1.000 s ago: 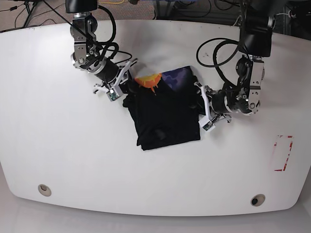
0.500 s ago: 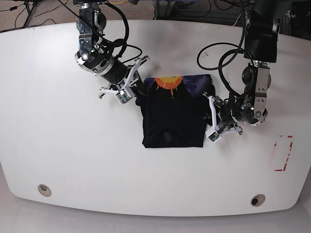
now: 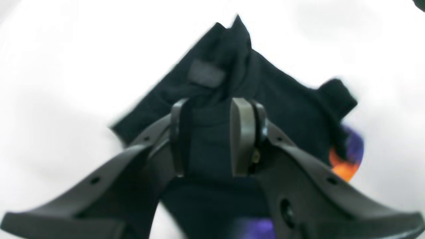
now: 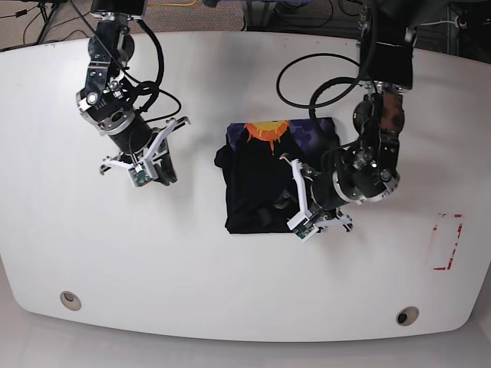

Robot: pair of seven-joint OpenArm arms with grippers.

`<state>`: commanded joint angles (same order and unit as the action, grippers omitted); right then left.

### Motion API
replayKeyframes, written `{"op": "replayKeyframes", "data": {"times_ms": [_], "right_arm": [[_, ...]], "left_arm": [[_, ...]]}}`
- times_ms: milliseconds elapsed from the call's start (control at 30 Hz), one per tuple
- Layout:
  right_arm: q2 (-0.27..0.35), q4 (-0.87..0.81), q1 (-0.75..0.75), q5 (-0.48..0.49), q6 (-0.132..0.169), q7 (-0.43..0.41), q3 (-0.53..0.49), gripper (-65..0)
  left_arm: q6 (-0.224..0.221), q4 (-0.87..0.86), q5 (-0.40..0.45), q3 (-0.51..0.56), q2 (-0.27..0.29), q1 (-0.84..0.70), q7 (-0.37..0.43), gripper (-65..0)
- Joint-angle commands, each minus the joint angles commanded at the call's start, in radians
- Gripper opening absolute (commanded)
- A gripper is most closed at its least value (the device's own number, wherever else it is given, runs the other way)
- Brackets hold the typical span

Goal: Layout the t-shirt on the table in an organized manner, then fold the t-shirt properly
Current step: 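Grasp the folded shirt with the left gripper and drag it to the table edge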

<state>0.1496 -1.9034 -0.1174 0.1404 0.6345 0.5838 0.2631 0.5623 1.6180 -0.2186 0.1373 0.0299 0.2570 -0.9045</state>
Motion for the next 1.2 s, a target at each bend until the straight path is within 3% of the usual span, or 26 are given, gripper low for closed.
{"op": "replayKeyframes", "data": {"times_ms": [67, 200, 300, 500, 833, 967, 1200], "right_arm": [[0.0, 0.0, 0.006, 0.0, 0.003, 0.0, 0.021, -58.8], [0.0, 0.0, 0.006, 0.002, 0.003, 0.0, 0.04, -58.8], [0.0, -0.002, 0.003, 0.002, 0.003, 0.0, 0.04, -58.8], [-0.002, -0.005, -0.003, 0.005, 0.005, 0.0, 0.041, -59.0], [-0.002, -0.009, -0.005, 0.005, 0.005, 0.0, 0.043, -59.0], [0.0, -0.018, -0.006, 0.005, 0.005, 0.0, 0.044, -59.0], [-0.002, -0.038, -0.021, 0.006, 0.005, 0.0, 0.043, -59.0]], "left_arm": [[-0.012, -0.028, 0.02, 0.0, 0.034, -0.011, 0.009, -47.2], [-0.031, -0.166, 0.089, 0.0, 0.092, -0.04, 0.155, -47.2], [-0.031, -0.295, 0.11, 0.0, 0.101, -0.048, 0.239, -47.2], [-0.014, -0.535, 0.104, -0.003, 0.087, -0.048, 0.324, -47.2], [0.069, -0.489, 0.103, -0.015, -0.141, -0.117, 0.298, -47.5], [0.129, -0.419, 0.103, -0.058, -0.258, -0.186, 0.272, -47.4], [0.136, -0.411, 0.103, -0.127, -0.436, -0.215, 0.272, -47.4]]}}
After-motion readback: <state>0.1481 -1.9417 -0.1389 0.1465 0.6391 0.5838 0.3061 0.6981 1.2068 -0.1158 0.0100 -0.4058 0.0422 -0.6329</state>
